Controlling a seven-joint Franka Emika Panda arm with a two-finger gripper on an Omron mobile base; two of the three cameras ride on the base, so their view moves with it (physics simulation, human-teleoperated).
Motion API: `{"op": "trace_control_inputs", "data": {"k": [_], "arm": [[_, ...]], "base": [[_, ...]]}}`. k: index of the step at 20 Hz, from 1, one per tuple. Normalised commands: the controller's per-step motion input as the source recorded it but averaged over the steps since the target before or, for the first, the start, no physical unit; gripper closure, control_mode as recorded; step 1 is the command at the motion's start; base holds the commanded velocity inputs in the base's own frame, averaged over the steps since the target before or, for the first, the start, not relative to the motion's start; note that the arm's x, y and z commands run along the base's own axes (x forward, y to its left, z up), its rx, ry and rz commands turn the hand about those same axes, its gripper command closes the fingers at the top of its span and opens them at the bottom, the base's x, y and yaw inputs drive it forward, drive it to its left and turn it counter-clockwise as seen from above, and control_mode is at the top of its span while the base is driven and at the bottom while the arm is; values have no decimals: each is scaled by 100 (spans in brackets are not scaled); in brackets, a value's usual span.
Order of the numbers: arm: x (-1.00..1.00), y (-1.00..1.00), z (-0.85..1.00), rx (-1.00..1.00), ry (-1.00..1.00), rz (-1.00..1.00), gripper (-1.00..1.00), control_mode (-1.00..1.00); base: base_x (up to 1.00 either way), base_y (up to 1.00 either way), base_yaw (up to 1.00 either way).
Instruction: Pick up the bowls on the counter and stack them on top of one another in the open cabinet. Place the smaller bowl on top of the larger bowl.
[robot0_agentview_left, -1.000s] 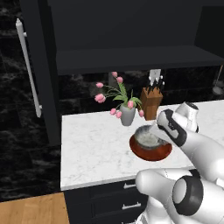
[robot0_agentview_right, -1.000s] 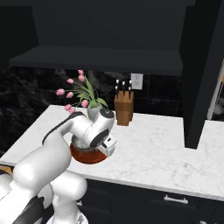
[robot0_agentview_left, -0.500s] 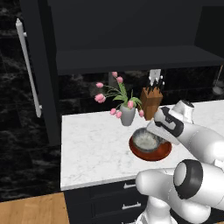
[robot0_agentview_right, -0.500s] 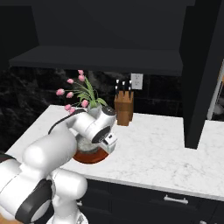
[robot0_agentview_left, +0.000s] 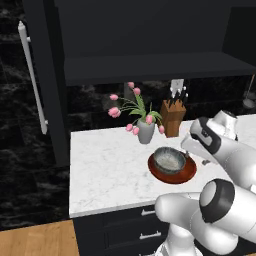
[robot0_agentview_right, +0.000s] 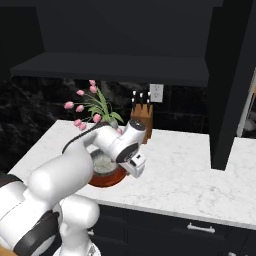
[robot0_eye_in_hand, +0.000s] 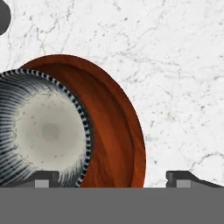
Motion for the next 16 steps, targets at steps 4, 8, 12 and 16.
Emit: {"op": "trace_control_inputs", "data": {"k": [4,8,12,16], "arm": [[0,8,-31,-2,0,7,-100,-100],[0,6,-53,-2,3,7,-100,-100],[1,6,-60,-6,5,7,-100,-100],[3,8,-35,-1,0,7,-100,-100]], "base": [[0,0,0],[0,0,0],[0,0,0],[0,0,0]]}}
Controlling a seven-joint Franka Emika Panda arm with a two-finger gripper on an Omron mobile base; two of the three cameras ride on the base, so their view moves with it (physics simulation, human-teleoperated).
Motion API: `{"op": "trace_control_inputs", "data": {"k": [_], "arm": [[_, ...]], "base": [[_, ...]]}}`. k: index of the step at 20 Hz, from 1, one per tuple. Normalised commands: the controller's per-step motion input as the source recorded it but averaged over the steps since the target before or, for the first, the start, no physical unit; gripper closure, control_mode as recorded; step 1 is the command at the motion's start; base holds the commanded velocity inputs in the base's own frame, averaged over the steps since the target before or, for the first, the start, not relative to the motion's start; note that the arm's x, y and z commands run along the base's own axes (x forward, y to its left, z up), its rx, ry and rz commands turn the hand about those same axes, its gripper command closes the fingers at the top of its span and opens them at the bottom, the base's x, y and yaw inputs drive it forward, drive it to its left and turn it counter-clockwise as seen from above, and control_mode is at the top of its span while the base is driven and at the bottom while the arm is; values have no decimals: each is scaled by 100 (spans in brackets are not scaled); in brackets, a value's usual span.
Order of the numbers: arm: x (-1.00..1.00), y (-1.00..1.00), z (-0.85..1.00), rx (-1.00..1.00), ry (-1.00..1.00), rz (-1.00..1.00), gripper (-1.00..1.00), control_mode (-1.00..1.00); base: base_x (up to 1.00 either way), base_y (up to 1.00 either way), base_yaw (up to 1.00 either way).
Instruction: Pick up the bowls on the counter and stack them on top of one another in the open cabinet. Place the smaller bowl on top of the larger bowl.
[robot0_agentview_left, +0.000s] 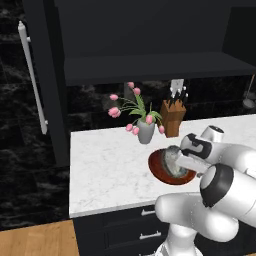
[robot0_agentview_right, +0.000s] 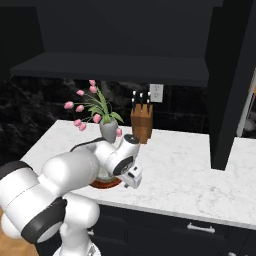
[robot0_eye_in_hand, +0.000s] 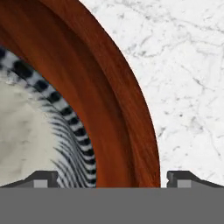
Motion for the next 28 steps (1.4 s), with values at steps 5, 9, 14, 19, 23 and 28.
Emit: {"op": "trace_control_inputs", "data": {"k": [5,9,14,19,23,28], "arm": [[0,1,-10,1,-1,2,100,-100],[0,0,0,0,0,0,100,-100],[-40,6,66,1,-22,-5,100,-100],[-74,42,100,0,-40,-1,100,-100],[-75,54,100,5,-39,0,100,-100],[-49,39,100,12,-36,-3,100,-100]], "base": [[0,0,0],[0,0,0],[0,0,0],[0,0,0],[0,0,0],[0,0,0]]}}
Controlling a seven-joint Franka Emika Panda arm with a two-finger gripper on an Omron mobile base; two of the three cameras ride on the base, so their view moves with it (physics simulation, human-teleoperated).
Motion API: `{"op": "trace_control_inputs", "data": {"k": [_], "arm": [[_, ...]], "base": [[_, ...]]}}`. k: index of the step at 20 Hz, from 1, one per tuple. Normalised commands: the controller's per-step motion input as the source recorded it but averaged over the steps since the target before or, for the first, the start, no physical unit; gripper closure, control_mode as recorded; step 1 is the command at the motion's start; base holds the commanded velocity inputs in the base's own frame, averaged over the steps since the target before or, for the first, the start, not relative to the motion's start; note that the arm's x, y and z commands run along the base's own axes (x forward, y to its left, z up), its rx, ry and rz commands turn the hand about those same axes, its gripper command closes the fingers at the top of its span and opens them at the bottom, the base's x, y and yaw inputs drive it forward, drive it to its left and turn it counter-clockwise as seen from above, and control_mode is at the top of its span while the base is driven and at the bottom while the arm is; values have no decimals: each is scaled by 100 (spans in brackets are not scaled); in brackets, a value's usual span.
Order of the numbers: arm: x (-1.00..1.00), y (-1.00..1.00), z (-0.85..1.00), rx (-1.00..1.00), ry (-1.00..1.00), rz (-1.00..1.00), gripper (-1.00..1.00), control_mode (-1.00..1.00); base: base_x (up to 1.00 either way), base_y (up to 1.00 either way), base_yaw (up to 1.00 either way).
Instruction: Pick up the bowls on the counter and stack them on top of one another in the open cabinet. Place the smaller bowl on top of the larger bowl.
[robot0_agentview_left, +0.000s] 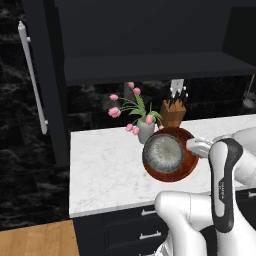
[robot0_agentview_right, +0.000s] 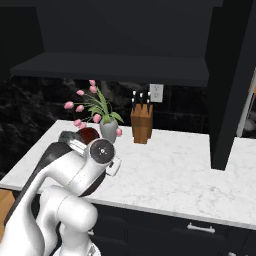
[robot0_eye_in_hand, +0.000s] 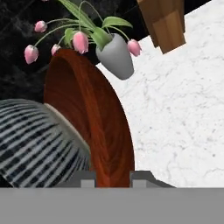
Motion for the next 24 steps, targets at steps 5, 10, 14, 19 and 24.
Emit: {"op": "trace_control_inputs", "data": {"k": [5,10,14,19,24], "arm": [[-26,0,100,20,-16,-12,100,-100],[-3,0,100,31,0,-26,100,-100],[-1,-2,100,29,10,-25,100,-100],[-15,-31,100,28,36,-17,100,-100],[-1,-39,90,32,6,-16,100,-100]], "base": [[0,0,0],[0,0,0],[0,0,0],[0,0,0],[0,0,0]]}}
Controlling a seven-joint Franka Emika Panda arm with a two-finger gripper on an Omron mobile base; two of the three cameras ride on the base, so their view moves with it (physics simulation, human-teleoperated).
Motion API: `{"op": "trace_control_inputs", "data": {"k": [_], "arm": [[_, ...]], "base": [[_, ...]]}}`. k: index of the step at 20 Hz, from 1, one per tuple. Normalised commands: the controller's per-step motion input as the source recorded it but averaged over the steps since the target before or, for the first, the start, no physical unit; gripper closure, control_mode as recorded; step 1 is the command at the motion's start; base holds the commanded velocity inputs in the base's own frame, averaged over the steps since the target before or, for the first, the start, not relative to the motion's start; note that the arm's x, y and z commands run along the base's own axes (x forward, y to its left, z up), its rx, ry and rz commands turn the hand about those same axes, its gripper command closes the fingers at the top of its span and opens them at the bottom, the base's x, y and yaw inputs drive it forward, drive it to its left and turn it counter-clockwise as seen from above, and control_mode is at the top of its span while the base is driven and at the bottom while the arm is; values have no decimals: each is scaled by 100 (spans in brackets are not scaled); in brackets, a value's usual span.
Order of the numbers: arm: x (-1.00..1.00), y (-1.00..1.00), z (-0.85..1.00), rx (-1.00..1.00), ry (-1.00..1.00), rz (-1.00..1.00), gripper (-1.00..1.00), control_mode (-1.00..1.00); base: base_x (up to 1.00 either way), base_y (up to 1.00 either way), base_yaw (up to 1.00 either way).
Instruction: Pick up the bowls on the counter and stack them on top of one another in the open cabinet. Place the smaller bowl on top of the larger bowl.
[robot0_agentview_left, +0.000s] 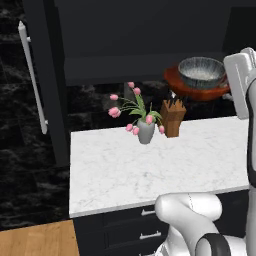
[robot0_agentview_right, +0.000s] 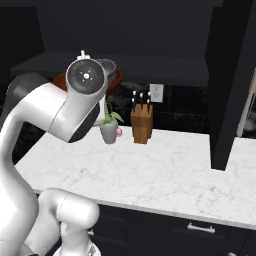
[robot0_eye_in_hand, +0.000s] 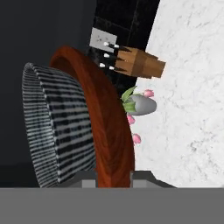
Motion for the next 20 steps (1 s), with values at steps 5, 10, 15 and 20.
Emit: {"op": "trace_control_inputs", "data": {"k": [5,10,15,20], "arm": [[30,-10,11,17,-22,-10,100,-100],[90,6,1,1,-5,-10,100,-100],[100,21,10,0,3,-8,100,-100],[99,8,0,0,23,-3,100,-100]], "base": [[0,0,0],[0,0,0],[0,0,0],[0,0,0]]}}
